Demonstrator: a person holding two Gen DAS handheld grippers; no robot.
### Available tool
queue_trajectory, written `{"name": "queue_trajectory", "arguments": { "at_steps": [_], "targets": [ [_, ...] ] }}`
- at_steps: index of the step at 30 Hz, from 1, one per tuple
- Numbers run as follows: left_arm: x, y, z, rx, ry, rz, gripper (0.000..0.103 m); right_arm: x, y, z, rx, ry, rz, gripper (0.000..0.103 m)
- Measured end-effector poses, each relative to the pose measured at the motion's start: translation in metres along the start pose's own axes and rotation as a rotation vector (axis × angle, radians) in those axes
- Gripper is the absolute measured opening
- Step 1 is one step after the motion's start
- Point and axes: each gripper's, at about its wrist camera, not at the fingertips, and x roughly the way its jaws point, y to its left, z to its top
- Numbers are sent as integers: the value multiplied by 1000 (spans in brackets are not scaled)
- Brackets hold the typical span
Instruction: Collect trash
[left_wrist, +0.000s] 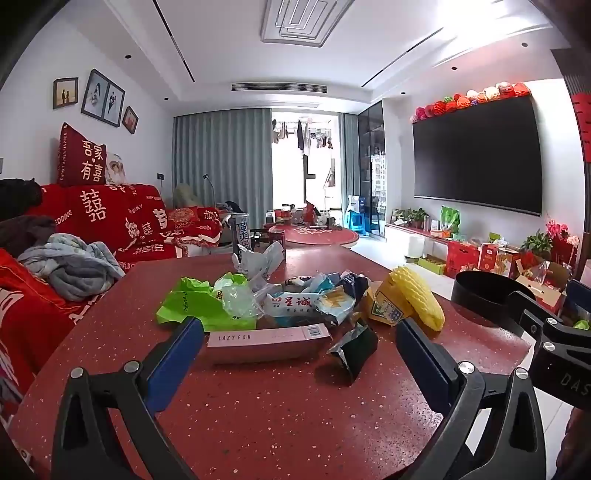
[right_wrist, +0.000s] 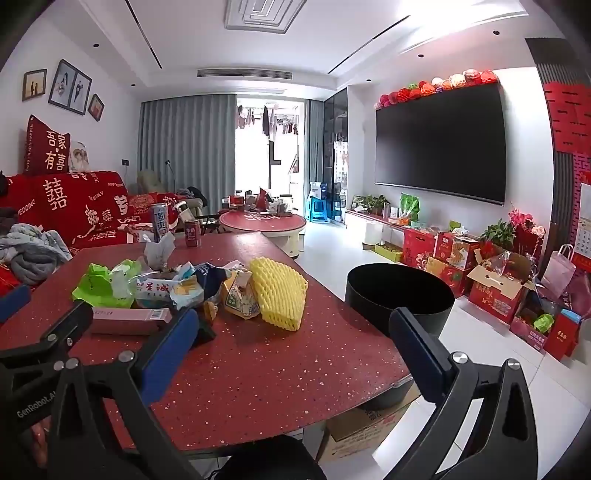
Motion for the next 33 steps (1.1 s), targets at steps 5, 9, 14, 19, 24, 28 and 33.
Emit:
{"name": "queue_trajectory", "arguments": {
  "at_steps": [5,9,14,19,24,28,33],
  "targets": [
    [0,5,0,-17,3,4,103,-3,0,-1,-2,-2,1,103],
    [0,6,-1,-19,1,4,103,-2,1,0,-5,-3,1,103],
    [0,6,0,-21,3,5,103,-1,3,0,-7,-3,2,103],
    [1,7,-1,-22,4,6,103,0,4,0,-8,-4,3,103],
    [1,7,-1,-22,5,7,103,-1,4,0,-9,-4,3,103],
    [1,7,-1,-23,4,7,103,-1,4,0,-7,-5,2,103],
    [1,6,-2,-21,6,7,103,-1,4,0,-8,-5,4,103]
  ]
}}
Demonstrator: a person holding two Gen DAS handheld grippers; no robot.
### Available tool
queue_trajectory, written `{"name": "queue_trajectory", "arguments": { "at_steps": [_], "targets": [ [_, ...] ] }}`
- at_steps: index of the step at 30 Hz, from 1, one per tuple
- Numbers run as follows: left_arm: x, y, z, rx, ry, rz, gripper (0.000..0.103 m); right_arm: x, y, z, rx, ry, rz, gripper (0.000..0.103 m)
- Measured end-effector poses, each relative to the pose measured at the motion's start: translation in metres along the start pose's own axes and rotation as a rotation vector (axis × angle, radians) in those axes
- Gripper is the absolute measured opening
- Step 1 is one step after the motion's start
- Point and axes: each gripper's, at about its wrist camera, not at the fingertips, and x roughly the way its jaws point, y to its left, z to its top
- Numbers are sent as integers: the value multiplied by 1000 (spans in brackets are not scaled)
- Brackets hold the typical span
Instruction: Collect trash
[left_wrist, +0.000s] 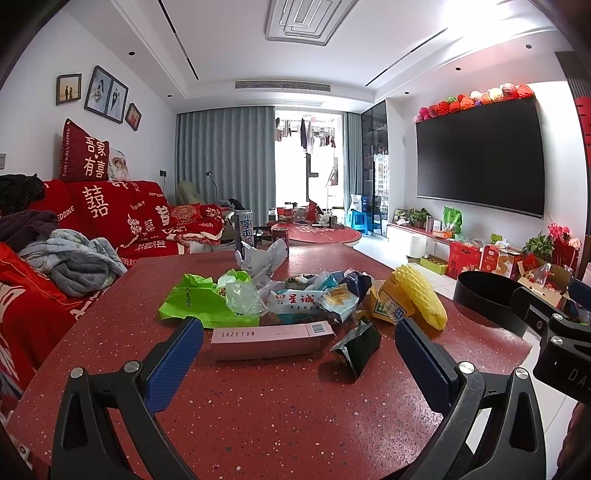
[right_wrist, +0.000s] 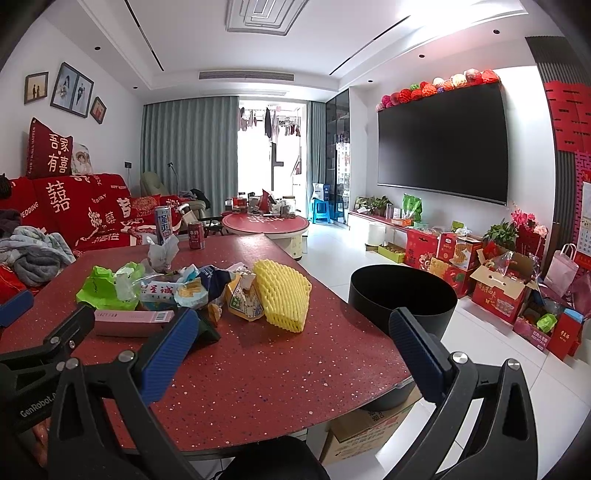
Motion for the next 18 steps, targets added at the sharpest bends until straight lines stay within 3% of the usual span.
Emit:
{"name": "queue_trajectory", "arguments": {
  "at_steps": [18],
  "targets": [
    [1,1,0,-2,6,1,103,0,1,2,1,-4,1,103]
  ]
}}
